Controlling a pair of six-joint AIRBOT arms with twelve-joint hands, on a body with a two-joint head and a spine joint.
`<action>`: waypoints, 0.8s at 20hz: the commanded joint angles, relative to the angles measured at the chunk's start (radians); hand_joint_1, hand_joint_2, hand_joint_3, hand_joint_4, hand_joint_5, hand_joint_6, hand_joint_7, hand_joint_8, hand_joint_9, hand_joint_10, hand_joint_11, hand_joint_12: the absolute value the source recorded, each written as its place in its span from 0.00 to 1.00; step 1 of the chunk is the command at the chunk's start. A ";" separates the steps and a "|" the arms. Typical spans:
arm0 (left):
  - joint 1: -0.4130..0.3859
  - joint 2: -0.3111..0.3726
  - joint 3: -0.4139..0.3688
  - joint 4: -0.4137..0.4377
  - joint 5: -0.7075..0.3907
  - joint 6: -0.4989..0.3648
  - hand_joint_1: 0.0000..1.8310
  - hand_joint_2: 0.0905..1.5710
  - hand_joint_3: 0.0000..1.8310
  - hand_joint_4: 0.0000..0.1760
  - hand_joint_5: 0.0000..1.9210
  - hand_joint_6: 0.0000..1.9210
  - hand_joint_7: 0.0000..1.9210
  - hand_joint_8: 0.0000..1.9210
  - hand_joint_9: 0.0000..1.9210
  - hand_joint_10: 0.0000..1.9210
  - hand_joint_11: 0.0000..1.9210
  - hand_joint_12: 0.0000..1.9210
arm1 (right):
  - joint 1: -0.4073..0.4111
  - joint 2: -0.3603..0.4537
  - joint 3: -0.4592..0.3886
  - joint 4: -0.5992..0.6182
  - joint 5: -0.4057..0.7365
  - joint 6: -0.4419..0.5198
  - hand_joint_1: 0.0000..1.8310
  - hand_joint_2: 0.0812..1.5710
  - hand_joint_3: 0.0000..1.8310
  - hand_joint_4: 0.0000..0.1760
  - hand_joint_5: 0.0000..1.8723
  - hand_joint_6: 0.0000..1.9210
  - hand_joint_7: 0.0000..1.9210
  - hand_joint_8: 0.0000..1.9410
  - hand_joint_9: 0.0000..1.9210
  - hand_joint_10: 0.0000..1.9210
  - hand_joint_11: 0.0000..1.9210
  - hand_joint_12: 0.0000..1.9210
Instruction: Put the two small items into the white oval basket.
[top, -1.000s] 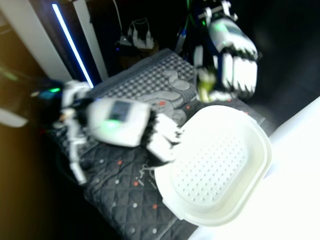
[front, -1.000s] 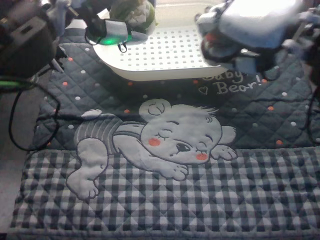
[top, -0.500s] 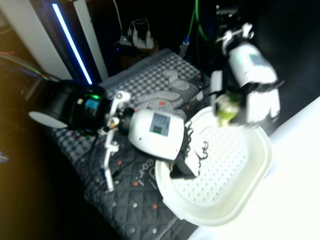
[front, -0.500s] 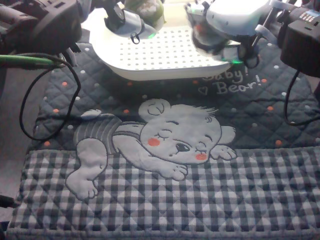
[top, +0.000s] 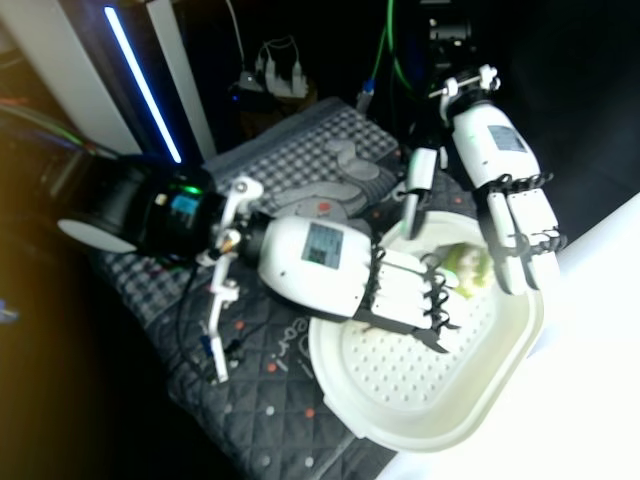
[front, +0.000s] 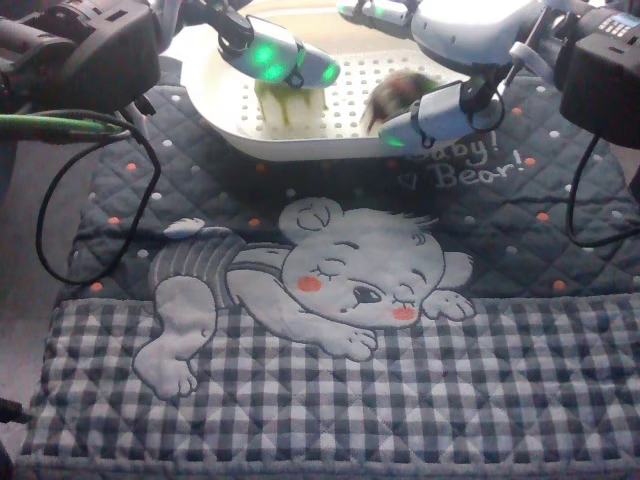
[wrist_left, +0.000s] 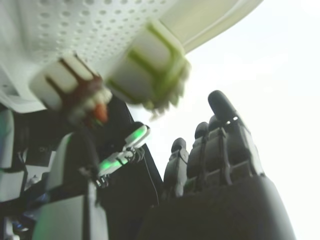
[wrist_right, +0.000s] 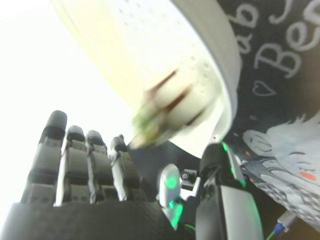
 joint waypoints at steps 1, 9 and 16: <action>-0.006 0.018 -0.003 -0.005 -0.120 0.004 0.34 0.56 0.00 1.00 0.00 0.00 0.00 0.00 0.00 0.00 0.00 0.37 | 0.012 0.014 -0.004 -0.004 0.112 -0.009 0.21 0.60 0.00 0.68 0.00 0.00 0.00 0.00 0.00 0.00 0.00 0.01; 0.093 0.324 -0.324 0.018 -0.362 0.014 0.38 0.62 0.01 0.77 0.00 0.00 0.00 0.00 0.00 0.00 0.00 0.01 | 0.011 0.315 -0.289 -0.080 0.145 -0.013 0.14 0.62 0.01 0.88 0.00 0.00 0.00 0.00 0.00 0.00 0.00 0.00; 0.339 0.521 -0.531 0.015 -0.768 -0.067 0.34 0.65 0.00 0.87 0.00 0.00 0.00 0.00 0.00 0.00 0.00 0.15 | 0.003 0.550 -0.518 -0.172 0.263 -0.012 0.16 0.71 0.00 0.91 0.00 0.00 0.00 0.00 0.00 0.00 0.00 0.00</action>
